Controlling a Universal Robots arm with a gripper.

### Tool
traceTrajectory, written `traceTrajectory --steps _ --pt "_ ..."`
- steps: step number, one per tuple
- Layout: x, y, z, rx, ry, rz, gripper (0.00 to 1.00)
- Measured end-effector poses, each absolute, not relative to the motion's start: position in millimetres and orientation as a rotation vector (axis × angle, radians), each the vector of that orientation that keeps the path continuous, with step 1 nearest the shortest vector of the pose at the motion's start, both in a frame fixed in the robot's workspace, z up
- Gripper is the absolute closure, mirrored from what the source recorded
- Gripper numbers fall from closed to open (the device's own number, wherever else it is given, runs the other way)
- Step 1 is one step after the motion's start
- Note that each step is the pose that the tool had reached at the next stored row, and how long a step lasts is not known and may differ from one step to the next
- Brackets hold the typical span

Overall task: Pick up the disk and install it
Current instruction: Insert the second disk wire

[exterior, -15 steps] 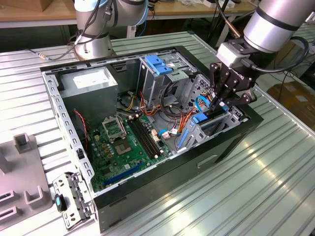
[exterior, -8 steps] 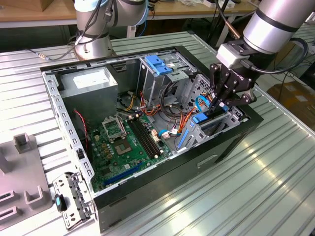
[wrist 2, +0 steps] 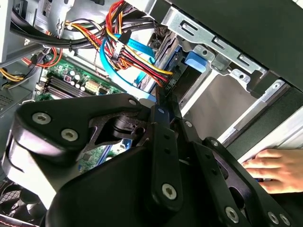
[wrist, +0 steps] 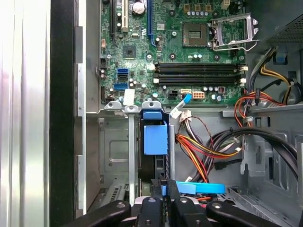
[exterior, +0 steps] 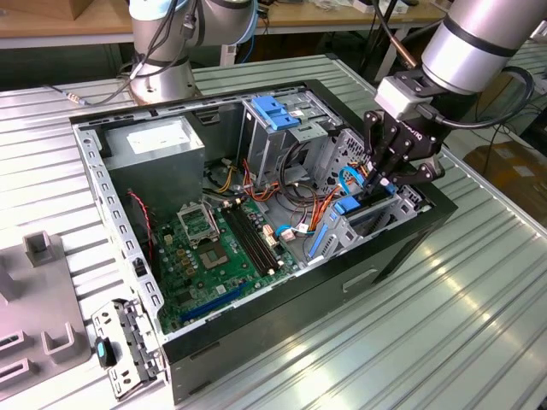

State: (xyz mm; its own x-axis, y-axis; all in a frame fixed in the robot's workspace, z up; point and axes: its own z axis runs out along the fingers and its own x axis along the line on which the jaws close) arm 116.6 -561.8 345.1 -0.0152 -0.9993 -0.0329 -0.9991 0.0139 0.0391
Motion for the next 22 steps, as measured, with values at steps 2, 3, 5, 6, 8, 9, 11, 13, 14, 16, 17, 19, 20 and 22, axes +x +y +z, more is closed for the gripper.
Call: traceTrajectory --steps 2,3,5,6,8,9,11,13,14,16,17,19,20,22 --pt "116.6 -561.8 346.3 2.204 -2.235 -0.083 0.84" --pt "116.6 -561.8 347.3 2.204 -2.235 -0.083 0.84" --pt "116.8 -561.8 349.2 2.204 -2.234 -0.083 0.84" --pt "116.9 -561.8 349.2 2.204 -2.235 -0.083 0.84" --pt "117.0 -561.8 349.5 2.205 -2.236 -0.087 0.84" --pt "117.0 -562.1 349.3 2.209 -2.240 -0.096 0.84" --pt "117.0 -563.3 349.3 2.215 -2.245 -0.110 0.84" --pt "117.0 -564.6 349.2 2.217 -2.247 -0.113 0.84" --pt "117.1 -565.1 349.2 2.217 -2.247 -0.113 0.84" --pt "117.1 -565.5 349.1 2.217 -2.247 -0.112 0.84" --pt "117.1 -565.6 349.0 2.217 -2.247 -0.112 0.84" --pt "117.1 -566.6 348.8 2.217 -2.247 -0.112 0.84" --pt "117.0 -567.4 348.7 2.217 -2.247 -0.112 0.84" --pt "117.1 -567.5 348.5 2.218 -2.247 -0.112 0.84"
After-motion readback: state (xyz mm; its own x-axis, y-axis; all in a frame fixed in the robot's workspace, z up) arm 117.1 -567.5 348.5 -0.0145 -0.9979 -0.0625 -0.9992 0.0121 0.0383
